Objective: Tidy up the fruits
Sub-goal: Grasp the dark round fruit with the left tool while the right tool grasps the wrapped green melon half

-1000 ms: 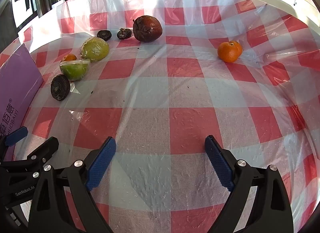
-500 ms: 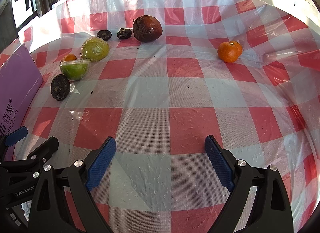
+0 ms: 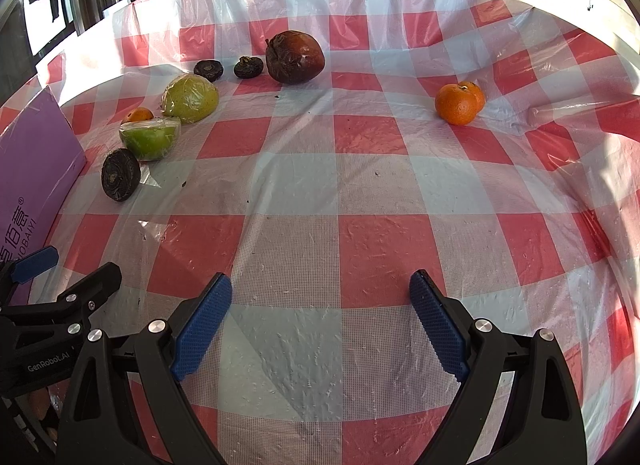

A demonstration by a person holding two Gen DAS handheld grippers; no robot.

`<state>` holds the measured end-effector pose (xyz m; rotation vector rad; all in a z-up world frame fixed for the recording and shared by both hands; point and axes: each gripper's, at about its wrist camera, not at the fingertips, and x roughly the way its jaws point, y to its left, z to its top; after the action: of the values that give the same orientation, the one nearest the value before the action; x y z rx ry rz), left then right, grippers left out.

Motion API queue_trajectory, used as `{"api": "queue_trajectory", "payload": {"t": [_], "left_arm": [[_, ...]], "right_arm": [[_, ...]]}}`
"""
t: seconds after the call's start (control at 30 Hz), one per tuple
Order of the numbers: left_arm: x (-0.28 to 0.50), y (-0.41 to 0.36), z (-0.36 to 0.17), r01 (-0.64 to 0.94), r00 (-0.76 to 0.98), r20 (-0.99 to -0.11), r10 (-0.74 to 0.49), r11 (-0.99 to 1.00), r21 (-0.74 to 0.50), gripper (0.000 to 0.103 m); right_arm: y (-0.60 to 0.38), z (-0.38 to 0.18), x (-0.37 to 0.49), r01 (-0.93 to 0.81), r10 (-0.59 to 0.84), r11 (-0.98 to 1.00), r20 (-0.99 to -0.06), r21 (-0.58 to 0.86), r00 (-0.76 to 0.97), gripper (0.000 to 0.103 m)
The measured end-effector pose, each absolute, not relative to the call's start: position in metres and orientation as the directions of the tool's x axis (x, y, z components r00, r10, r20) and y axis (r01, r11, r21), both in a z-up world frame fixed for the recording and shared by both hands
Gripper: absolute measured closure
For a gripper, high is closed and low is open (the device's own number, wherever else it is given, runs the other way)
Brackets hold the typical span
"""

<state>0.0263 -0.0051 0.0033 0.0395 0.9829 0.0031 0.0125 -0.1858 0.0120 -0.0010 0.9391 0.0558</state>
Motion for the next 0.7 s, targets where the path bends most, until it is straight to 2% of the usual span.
{"api": "queue_trajectory", "payload": {"t": [0.1,0.3,0.4,0.47,0.53,0.7], "left_arm": [[0.052,-0.012,0.002,0.023,0.569,-0.821,0.053,0.996,0.081,0.002],[0.097,-0.01,0.003,0.04,0.579,-0.815,0.011,0.998,0.042,0.003],[0.104,-0.011,0.005,0.067,0.598,-0.801,-0.021,0.998,0.023,0.018],[0.1,-0.013,0.008,0.091,0.612,-0.79,-0.038,0.996,0.023,0.049],[0.09,-0.016,0.01,0.112,0.613,-0.789,-0.039,0.993,0.038,0.063],[0.051,-0.012,0.012,0.123,0.59,-0.805,-0.056,0.992,0.021,0.063]], "right_arm": [[-0.185,0.012,0.012,-0.048,0.047,0.999,-0.807,0.023,0.589,0.016],[-0.185,0.012,0.019,-0.074,0.058,0.997,-0.825,0.02,0.563,0.016],[-0.186,0.014,0.033,-0.052,0.057,0.998,-0.86,0.036,0.507,0.016],[-0.189,0.017,0.046,-0.032,0.115,0.993,-0.863,0.115,0.492,0.016],[-0.187,0.023,0.062,-0.03,0.168,0.984,-0.855,0.176,0.491,0.016],[-0.157,0.044,0.111,-0.14,0.383,0.922,-0.808,0.36,0.448,0.016]]}}
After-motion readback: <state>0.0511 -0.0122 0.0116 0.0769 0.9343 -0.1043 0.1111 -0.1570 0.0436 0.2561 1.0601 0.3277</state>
